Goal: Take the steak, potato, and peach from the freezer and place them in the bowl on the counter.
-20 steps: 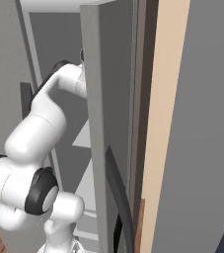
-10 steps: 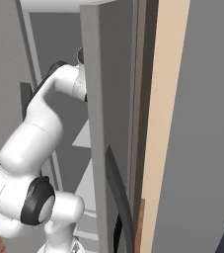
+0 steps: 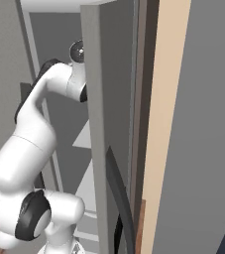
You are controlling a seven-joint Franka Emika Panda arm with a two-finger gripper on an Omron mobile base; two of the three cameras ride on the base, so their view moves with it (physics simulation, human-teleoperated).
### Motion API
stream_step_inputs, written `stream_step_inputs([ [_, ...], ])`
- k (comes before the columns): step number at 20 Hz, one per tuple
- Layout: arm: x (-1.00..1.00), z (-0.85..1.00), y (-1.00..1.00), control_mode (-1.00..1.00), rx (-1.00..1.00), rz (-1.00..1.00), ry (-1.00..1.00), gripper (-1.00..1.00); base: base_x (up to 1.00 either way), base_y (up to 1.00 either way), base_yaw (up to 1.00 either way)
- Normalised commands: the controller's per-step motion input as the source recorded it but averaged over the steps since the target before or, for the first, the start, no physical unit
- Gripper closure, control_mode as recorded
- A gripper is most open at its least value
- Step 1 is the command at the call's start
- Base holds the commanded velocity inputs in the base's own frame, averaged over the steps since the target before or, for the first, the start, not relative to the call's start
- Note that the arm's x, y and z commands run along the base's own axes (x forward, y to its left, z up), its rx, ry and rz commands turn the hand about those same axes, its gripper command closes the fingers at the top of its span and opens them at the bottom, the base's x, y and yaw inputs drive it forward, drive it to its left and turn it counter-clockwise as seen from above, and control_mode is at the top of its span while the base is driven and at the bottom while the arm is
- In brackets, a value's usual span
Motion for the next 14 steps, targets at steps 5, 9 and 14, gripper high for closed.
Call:
stream_step_inputs([
  [5,-0.41,0.35,0.0,-1.0,0.0,-0.06,0.0,1.0,0.0,0.0,0.0],
  [9,-0.72,0.01,0.0,-1.0,0.0,-0.05,0.0,1.0,0.0,0.0,0.0],
  [14,-0.85,-0.11,0.01,-1.0,0.0,-0.04,0.0,1.0,0.0,0.0,0.0],
])
